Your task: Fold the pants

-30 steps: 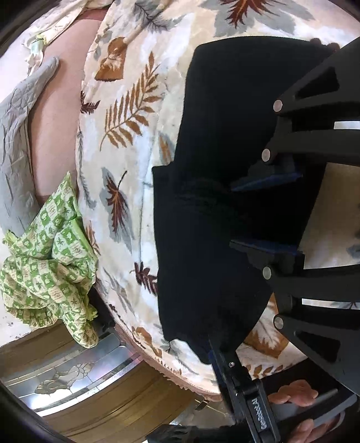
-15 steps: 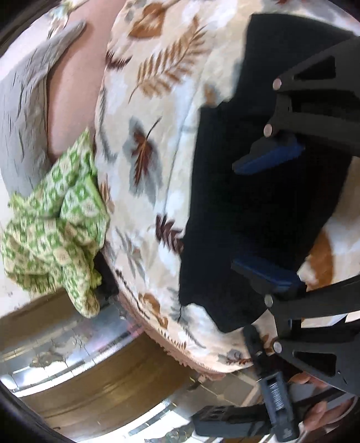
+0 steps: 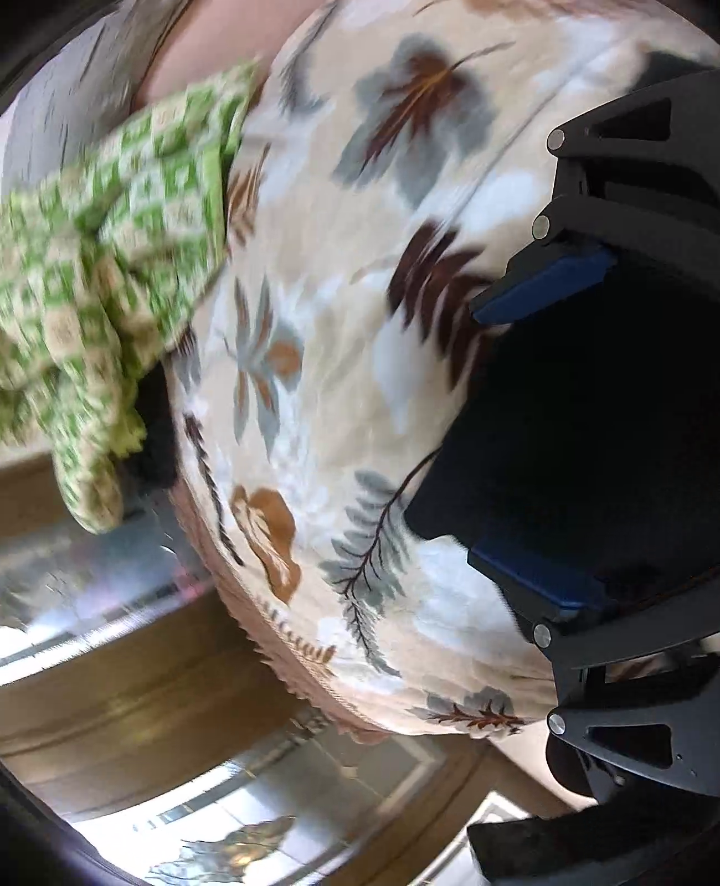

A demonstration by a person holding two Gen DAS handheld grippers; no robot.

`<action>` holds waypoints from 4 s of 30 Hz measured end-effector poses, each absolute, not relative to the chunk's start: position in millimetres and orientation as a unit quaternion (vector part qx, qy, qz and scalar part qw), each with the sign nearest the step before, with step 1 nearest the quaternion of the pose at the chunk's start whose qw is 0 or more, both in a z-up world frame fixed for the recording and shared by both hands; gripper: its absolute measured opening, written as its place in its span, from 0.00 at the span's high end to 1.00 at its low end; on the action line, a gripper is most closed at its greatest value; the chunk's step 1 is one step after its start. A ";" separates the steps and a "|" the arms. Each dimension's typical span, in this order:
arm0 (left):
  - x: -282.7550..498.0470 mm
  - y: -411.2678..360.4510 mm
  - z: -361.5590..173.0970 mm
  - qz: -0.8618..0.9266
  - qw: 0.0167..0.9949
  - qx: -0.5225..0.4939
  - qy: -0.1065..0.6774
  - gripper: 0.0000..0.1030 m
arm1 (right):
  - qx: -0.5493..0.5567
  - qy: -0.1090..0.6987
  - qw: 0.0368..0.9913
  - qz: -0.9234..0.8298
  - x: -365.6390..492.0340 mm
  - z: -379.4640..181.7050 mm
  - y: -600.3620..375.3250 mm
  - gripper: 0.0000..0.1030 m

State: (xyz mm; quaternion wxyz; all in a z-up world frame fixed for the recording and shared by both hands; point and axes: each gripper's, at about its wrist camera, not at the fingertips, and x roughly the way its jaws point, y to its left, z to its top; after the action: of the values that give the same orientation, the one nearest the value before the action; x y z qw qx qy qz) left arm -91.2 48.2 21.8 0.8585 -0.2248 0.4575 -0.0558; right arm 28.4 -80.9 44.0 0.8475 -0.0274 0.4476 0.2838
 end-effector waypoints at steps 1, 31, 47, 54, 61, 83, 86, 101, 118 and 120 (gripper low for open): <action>-90.3 48.1 21.1 -0.060 0.859 -0.228 0.454 0.06 | -0.035 0.454 0.840 0.294 34.1 36.2 -72.6 0.20; -151.6 -131.0 79.5 -0.304 0.883 -0.015 0.357 0.91 | 0.361 0.371 0.833 0.196 -100.3 82.0 -316.0 0.09; -142.8 -124.3 115.4 -0.306 0.892 0.032 0.332 0.58 | 0.294 0.381 0.870 0.111 -161.3 81.1 -371.4 0.90; -118.2 -160.9 68.9 -0.280 0.874 0.069 0.391 0.58 | 0.280 0.400 0.871 0.049 -161.7 60.7 -395.0 0.91; -116.9 -174.9 50.4 -0.268 0.869 0.087 0.406 0.53 | 0.289 0.420 0.860 0.011 -156.3 35.3 -410.1 0.83; -76.4 -199.6 48.5 -0.226 0.878 0.083 0.415 0.41 | 0.198 0.424 0.884 -0.011 -110.3 39.6 -393.8 0.74; -76.9 -198.6 49.5 -0.224 0.878 0.086 0.414 0.41 | 0.193 0.431 0.881 -0.007 -113.7 46.7 -392.7 0.72; -92.5 -191.5 49.2 -0.215 0.878 0.084 0.420 0.39 | 0.134 0.444 0.886 0.005 -181.3 57.3 -357.3 0.66; -94.0 -150.9 55.3 -0.232 0.865 0.003 0.445 0.27 | 0.240 0.400 0.884 -0.016 -206.4 56.6 -410.7 0.38; -89.5 -146.7 52.4 -0.234 0.860 -0.009 0.454 0.26 | 0.274 0.402 0.874 -0.002 -201.6 49.4 -421.9 0.38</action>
State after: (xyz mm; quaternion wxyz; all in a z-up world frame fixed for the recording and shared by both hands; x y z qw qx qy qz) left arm -89.5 -146.7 52.4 0.8596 -0.0092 0.4542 -0.2339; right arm -201.6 -421.9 49.4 0.8737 0.2738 0.4020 -0.0016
